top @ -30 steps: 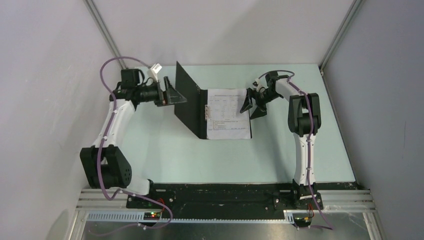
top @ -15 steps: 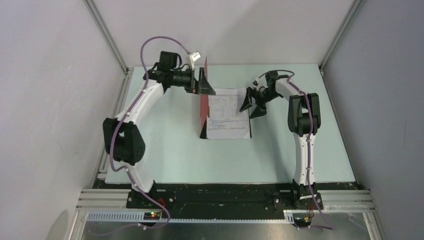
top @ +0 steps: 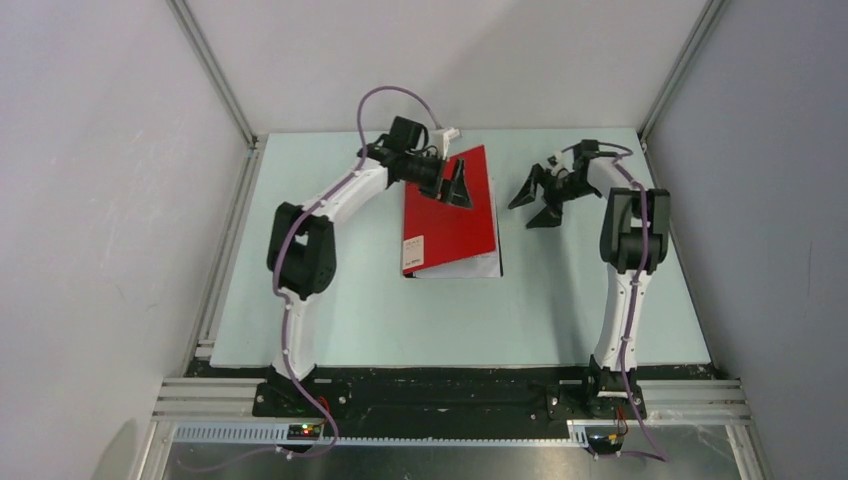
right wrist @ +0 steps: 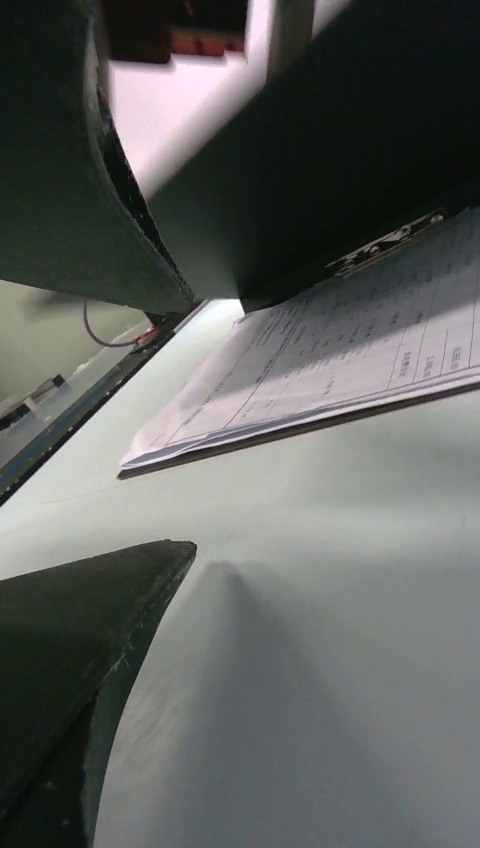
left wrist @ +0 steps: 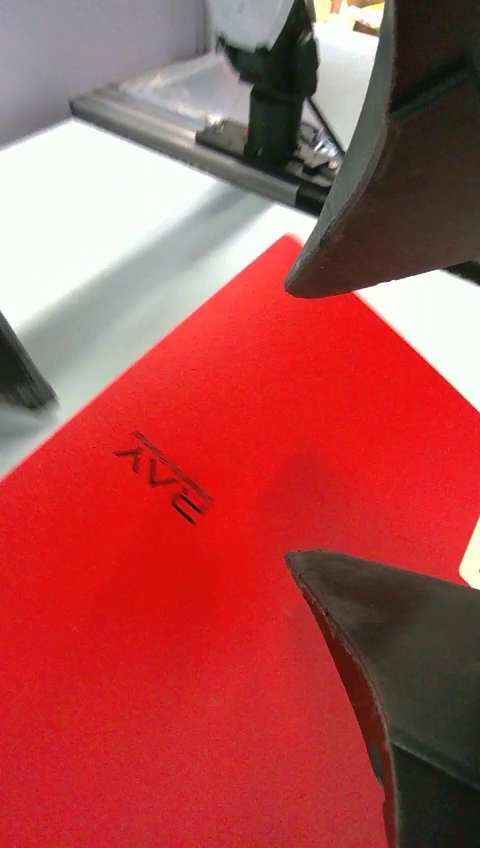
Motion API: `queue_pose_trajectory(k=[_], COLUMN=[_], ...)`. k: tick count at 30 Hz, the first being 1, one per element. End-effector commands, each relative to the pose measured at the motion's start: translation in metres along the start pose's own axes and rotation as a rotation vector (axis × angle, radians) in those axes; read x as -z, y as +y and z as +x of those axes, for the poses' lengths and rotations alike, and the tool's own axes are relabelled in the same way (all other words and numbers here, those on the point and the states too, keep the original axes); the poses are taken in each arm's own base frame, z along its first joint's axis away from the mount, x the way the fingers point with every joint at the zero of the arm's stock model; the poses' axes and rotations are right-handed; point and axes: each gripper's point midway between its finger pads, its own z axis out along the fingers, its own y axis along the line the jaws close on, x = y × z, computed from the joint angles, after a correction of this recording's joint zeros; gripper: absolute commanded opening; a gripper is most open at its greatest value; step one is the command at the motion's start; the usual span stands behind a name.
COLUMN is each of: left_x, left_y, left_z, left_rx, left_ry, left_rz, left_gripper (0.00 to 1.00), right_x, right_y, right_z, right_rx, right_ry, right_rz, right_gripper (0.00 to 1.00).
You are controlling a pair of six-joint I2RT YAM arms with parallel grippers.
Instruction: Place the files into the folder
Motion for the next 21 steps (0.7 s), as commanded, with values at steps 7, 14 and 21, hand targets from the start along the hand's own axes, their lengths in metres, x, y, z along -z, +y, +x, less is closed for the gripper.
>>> queue_pose_trajectory(k=[7,14,21], left_x=[-0.068,-0.071,0.016], left_y=[0.083,0.075,0.022], left_z=[0.042,0.047,-0.057], left_rx=[0.247,0.237,-0.023], left_ry=[0.039,0.052,-0.188], left_rz=[-0.257,-0.243,-0.24], left_gripper=[1.0,1.0,1.0], right_x=[0.105,0.13,0.146], right_y=[0.005,0.023,0.074], right_z=[-0.014,-0.007,-0.007], right_rx=[0.055,0.146,0.472], right_ry=[-0.233,-0.296,-0.302], right_rz=[0.047,0.084,0.215], right_gripper=[0.87,0.88,0.99])
